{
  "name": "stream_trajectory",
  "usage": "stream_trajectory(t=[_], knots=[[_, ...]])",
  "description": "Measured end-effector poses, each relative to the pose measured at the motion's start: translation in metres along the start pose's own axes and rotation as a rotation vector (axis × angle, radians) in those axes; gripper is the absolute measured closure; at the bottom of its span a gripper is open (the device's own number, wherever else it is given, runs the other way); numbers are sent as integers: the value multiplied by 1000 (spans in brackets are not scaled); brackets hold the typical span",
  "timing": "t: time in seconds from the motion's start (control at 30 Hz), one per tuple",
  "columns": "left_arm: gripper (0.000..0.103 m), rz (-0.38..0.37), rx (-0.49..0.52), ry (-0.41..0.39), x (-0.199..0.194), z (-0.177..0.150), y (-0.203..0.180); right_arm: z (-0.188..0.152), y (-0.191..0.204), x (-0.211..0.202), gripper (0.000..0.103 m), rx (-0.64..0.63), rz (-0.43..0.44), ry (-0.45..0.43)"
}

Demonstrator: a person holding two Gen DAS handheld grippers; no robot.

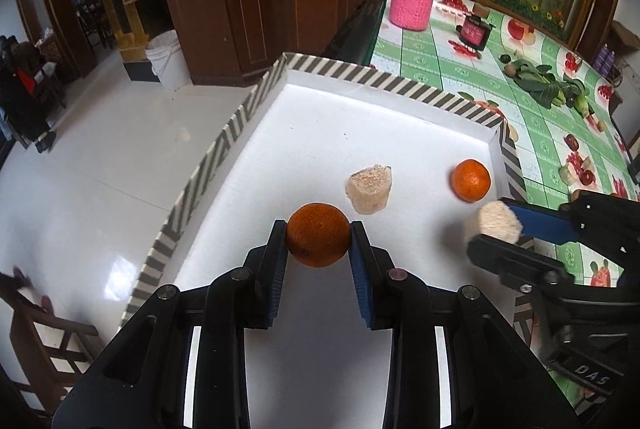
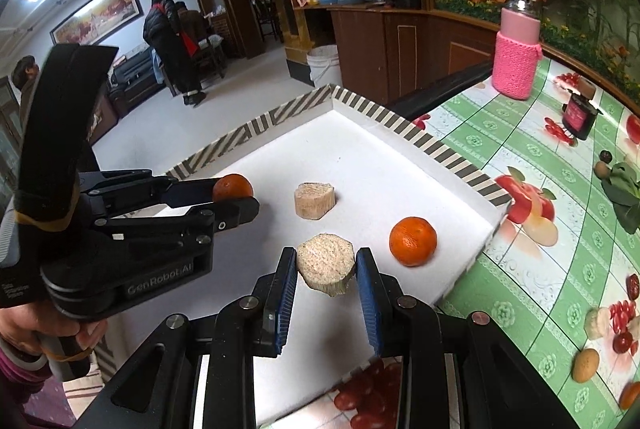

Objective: Organize fruits
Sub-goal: 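Carry the orange and the pale slice over the white tray with both grippers, then open both grippers to release the orange and slice into the tray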

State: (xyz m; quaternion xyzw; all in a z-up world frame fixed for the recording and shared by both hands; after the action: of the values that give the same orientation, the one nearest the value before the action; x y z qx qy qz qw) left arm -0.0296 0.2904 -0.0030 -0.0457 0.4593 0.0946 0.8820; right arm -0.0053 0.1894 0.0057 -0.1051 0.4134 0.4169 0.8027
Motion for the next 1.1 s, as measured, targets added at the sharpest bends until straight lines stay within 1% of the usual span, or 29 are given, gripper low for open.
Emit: stream_trajectory(t=[0.33, 0.6, 0.8, 0.87, 0.9, 0.93, 1.03, 1.1], knots=[[73, 10, 1, 28, 10, 0, 0, -1, -6, 21, 74, 8, -13, 46], [73, 15, -6, 88, 22, -7, 0, -5, -11, 35, 74, 23, -27, 83], [71, 19, -18, 91, 21, -7, 3, -5, -11, 37, 73, 23, -35, 86], [65, 28, -16, 92, 21, -7, 4, -5, -11, 35, 73, 35, -21, 80], [55, 34, -18, 92, 21, -8, 5, -4, -11, 32, 73, 43, -13, 75], [48, 36, -23, 90, 21, -7, 6, -4, -10, 31, 72, 45, -10, 71], [47, 44, -39, 71, 17, -7, 9, -4, -9, 23, 72, 49, -4, 53], [47, 62, -42, 54, 13, -6, 11, -4, -9, 17, 72, 58, 2, 38]])
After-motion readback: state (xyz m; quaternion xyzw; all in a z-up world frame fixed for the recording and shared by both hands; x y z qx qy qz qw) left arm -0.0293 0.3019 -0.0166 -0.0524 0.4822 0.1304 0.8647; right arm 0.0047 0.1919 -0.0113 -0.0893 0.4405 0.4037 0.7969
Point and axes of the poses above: each gripper's, at about its wrist camera, not at the fingertips, and x roughly the way its jaws point, y to its left, z to its top, the point moved 6 cm from there along x, roughly the way its jaws point, and after that the axes turned 1 degree about x, right-handed, at the moved point
